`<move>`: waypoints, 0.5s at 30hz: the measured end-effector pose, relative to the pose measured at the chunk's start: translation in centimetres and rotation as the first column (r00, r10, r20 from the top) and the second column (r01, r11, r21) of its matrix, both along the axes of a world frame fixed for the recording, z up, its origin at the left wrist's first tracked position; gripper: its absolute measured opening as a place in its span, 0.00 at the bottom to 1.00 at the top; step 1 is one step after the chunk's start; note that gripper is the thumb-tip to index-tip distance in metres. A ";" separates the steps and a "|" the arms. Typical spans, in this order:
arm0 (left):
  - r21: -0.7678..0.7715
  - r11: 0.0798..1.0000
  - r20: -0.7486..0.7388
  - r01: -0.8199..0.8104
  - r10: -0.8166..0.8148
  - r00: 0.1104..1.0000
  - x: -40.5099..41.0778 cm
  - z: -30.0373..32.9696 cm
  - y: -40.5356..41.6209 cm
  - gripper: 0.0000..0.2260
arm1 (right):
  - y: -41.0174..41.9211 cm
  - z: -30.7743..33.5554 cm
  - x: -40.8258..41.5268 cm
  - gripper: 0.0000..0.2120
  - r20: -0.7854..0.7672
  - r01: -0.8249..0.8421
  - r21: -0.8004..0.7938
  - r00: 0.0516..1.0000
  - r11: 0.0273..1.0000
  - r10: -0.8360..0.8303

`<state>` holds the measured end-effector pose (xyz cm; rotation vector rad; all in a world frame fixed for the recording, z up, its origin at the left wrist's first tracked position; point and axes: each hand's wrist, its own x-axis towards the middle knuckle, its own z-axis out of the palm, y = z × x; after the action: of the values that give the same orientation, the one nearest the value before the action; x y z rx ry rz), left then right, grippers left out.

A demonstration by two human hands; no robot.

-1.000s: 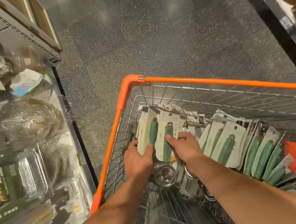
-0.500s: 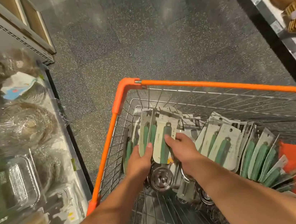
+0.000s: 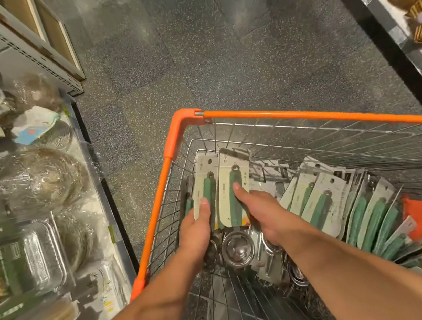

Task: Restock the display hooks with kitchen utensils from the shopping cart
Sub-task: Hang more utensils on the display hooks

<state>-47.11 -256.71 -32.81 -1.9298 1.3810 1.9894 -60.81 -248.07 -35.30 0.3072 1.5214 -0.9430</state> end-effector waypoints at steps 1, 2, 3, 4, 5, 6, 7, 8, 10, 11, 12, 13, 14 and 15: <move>-0.007 1.000 -0.005 -0.008 0.007 1.000 0.0 0.3 -0.1 0.19 | -0.1 0.2 0.2 0.61 0.006 -0.006 -0.009 1.000 1.000 0.006; -0.018 1.000 -0.009 -0.008 0.008 1.000 0.1 0.6 -0.2 0.17 | -0.3 0.8 0.5 0.60 0.005 -0.009 -0.019 1.000 1.000 0.009; -0.034 0.999 -0.011 -0.005 0.005 1.000 0.1 1.0 -0.3 0.16 | -0.5 1.4 1.0 0.57 -0.003 0.007 -0.044 1.000 0.999 -0.007; -0.054 0.999 -0.017 -0.002 0.001 1.000 0.0 1.5 -0.4 0.17 | -0.8 2.1 1.3 0.55 -0.003 0.028 -0.069 1.000 0.997 -0.029; -0.072 0.997 -0.020 -0.001 0.000 1.000 -0.1 1.8 -0.4 0.18 | -0.9 2.5 1.7 0.55 0.012 0.055 -0.079 0.998 0.995 -0.055; -0.086 0.996 -0.022 -0.009 0.007 1.000 -0.1 2.3 -0.5 0.20 | -1.0 2.6 2.1 0.57 0.036 0.079 -0.095 0.996 0.992 -0.076; -0.095 0.995 -0.026 -0.030 0.028 0.999 -0.1 2.6 -0.5 0.22 | -1.0 2.8 2.4 0.58 0.051 0.093 -0.112 0.995 0.989 -0.088; -0.090 0.994 -0.035 -0.060 0.057 0.998 -0.1 3.1 -0.5 0.24 | -1.1 2.8 2.7 0.57 0.063 0.097 -0.129 0.994 0.987 -0.089; -0.067 0.993 -0.062 -0.093 0.089 0.994 -0.1 3.8 -0.5 0.23 | -1.1 2.5 2.8 0.55 0.080 0.078 -0.137 0.994 0.988 -0.068; -0.051 0.994 -0.077 -0.094 0.090 0.993 -0.2 4.4 -0.5 0.20 | -1.1 2.9 2.7 0.55 0.069 0.065 -0.122 0.996 0.990 -0.057; -0.022 0.995 -0.097 -0.098 0.095 0.991 -0.2 5.0 -0.4 0.18 | -1.0 3.3 2.6 0.57 0.053 0.060 -0.101 0.997 0.993 -0.055; 0.004 0.995 -0.116 -0.096 0.096 0.989 -0.3 5.6 -0.2 0.18 | -0.8 3.7 2.3 0.59 0.045 0.071 -0.079 0.997 0.994 -0.068; 0.022 0.996 -0.128 -0.088 0.090 0.988 -0.3 6.0 0.0 0.18 | -0.5 3.9 2.1 0.60 0.048 0.090 -0.063 0.995 0.994 -0.087; 0.033 0.997 -0.136 -0.077 0.080 0.987 -0.3 6.3 0.2 0.19 | -0.3 4.4 2.1 0.61 0.059 0.109 -0.056 0.993 0.992 -0.106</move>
<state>-47.45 -256.49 -26.48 -1.8967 1.3174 2.2032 -58.75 -248.38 -30.90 0.3733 1.4339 -1.0544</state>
